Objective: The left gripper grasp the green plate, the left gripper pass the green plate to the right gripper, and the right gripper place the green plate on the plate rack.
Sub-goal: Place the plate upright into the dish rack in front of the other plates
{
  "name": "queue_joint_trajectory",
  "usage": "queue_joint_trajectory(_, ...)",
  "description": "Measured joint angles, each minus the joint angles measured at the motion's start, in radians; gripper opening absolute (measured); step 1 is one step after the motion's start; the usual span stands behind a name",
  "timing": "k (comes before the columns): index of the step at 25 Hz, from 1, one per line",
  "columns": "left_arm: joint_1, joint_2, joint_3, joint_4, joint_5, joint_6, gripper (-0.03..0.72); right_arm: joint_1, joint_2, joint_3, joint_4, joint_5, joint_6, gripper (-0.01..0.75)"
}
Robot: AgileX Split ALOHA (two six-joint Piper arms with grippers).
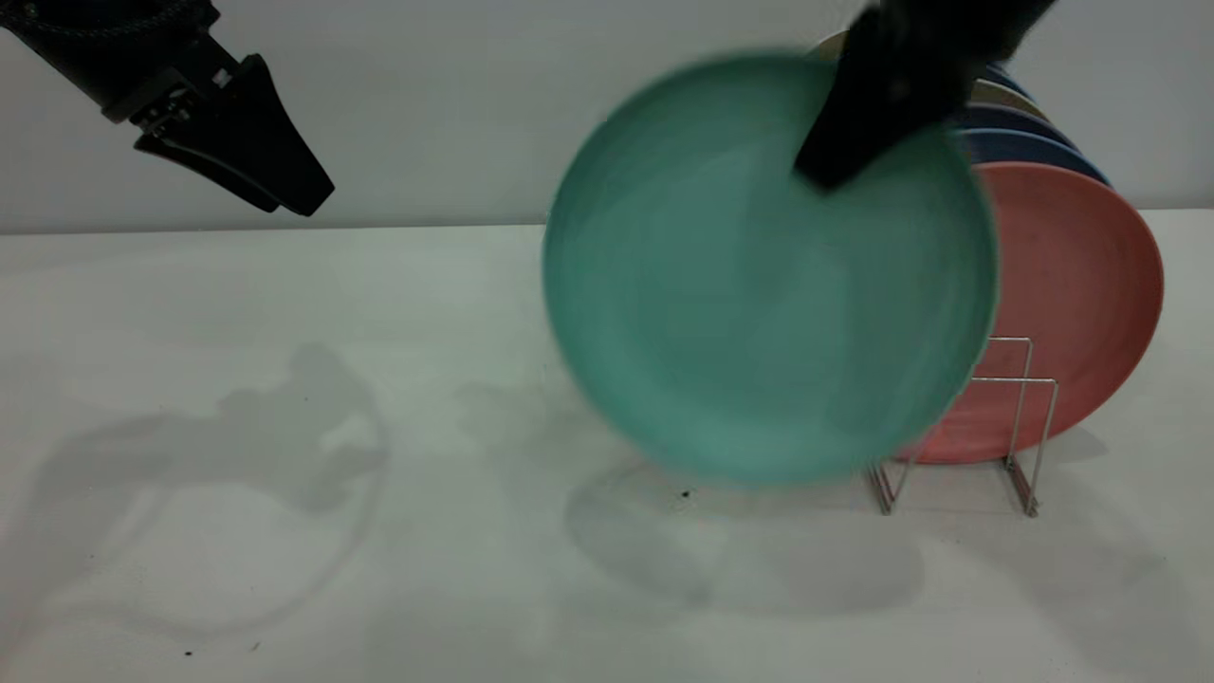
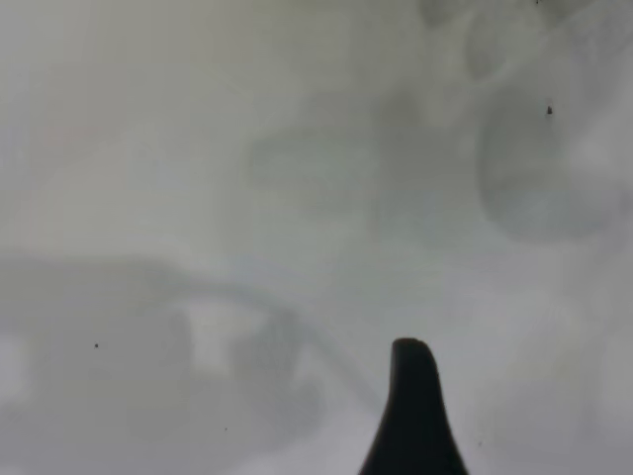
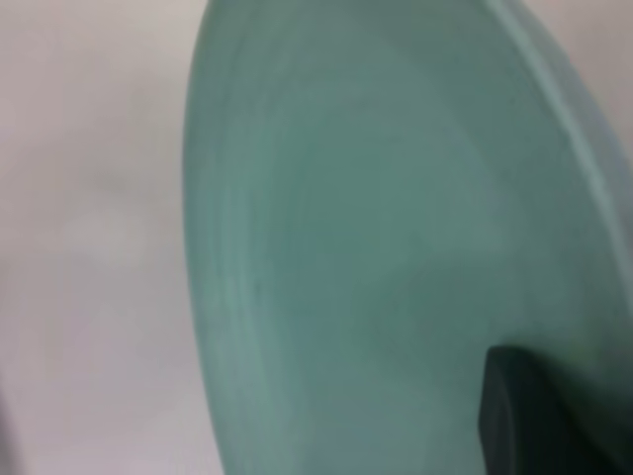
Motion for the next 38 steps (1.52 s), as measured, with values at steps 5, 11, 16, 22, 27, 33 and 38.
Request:
queue_joint_trajectory(5,0.000,0.000,0.000,0.000,0.000,0.000,0.593,-0.001,-0.163,0.008,-0.203,-0.021,-0.008,0.104)
queue_joint_trajectory(11,0.000,0.000,0.000,0.000,-0.003,-0.001,0.593,-0.049,-0.231,0.147,-0.299,-0.201,-0.019,0.104)
queue_joint_trajectory(16,0.000,0.000,0.000,0.000,-0.014,0.000,0.592,-0.095,-0.224,0.218,-0.302,-0.269,-0.098,0.104)
queue_joint_trajectory(22,0.000,0.000,0.000,0.000,-0.021,0.000,0.592,-0.118,-0.222,0.219,-0.223,-0.263,-0.197,0.104)
queue_joint_trajectory(27,0.000,0.000,0.000,0.000,-0.022,0.000,0.591,-0.120,-0.220,0.219,-0.141,-0.255,-0.310,0.104)
queue_joint_trajectory(33,0.000,0.000,0.000,0.000,-0.022,-0.001,0.592,-0.161,-0.206,0.219,-0.127,-0.250,-0.349,0.104)
queue_joint_trajectory(38,0.000,0.000,0.000,0.000,-0.022,-0.001,0.592,-0.189,-0.189,0.219,-0.075,-0.244,-0.402,0.104)
